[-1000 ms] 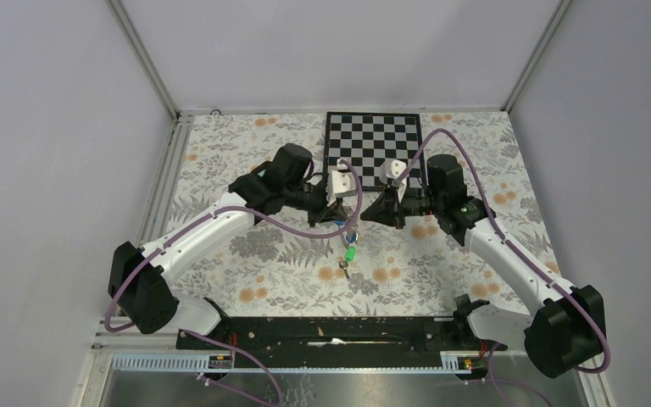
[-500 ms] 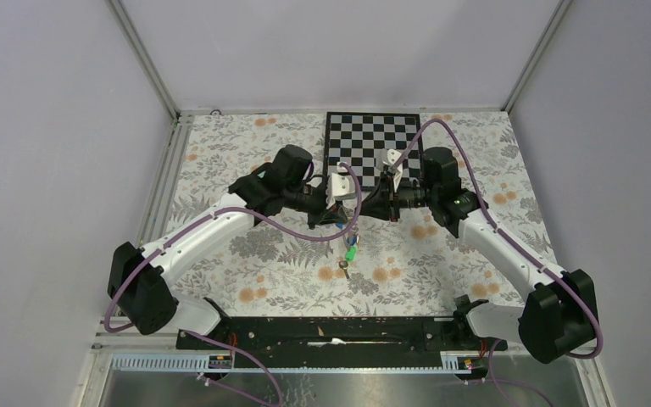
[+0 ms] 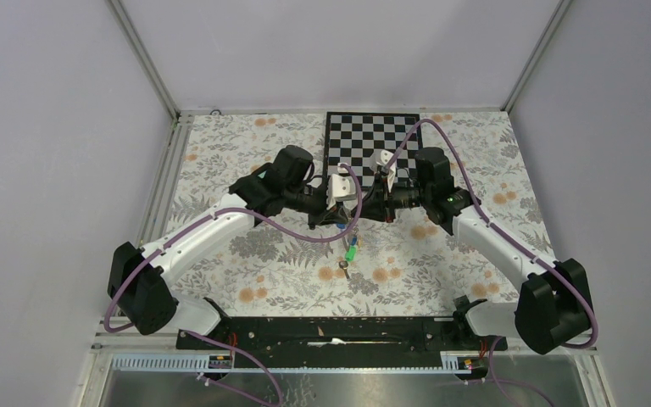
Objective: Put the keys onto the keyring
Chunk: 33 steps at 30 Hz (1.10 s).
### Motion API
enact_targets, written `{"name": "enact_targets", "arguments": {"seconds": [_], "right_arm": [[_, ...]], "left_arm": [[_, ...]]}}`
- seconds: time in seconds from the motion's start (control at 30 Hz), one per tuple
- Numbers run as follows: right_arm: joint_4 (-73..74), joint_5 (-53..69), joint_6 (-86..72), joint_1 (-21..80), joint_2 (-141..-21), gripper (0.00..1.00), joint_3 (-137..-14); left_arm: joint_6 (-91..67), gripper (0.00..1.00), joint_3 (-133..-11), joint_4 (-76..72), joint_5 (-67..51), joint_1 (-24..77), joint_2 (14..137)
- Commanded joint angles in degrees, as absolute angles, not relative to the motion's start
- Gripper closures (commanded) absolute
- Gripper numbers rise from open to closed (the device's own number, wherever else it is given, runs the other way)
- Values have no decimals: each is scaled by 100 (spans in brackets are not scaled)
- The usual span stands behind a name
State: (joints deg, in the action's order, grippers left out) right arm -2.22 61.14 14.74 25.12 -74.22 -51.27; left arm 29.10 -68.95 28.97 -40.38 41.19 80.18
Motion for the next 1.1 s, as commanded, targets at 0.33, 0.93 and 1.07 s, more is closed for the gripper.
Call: {"name": "enact_targets", "arguments": {"seconds": [0.33, 0.93, 1.07], "right_arm": [[-185, 6207, 1738, 2566, -7185, 88, -5053], [-175, 6185, 1829, 2566, -7081, 86, -4818], [-225, 6179, 1813, 2566, -7075, 86, -4753]], "left_arm": [[3021, 100, -6957, 2576, -4065, 4136, 7841], [2828, 100, -6961, 2419, -3813, 4139, 7857], [2763, 100, -6962, 2374, -3797, 4140, 7864]]}}
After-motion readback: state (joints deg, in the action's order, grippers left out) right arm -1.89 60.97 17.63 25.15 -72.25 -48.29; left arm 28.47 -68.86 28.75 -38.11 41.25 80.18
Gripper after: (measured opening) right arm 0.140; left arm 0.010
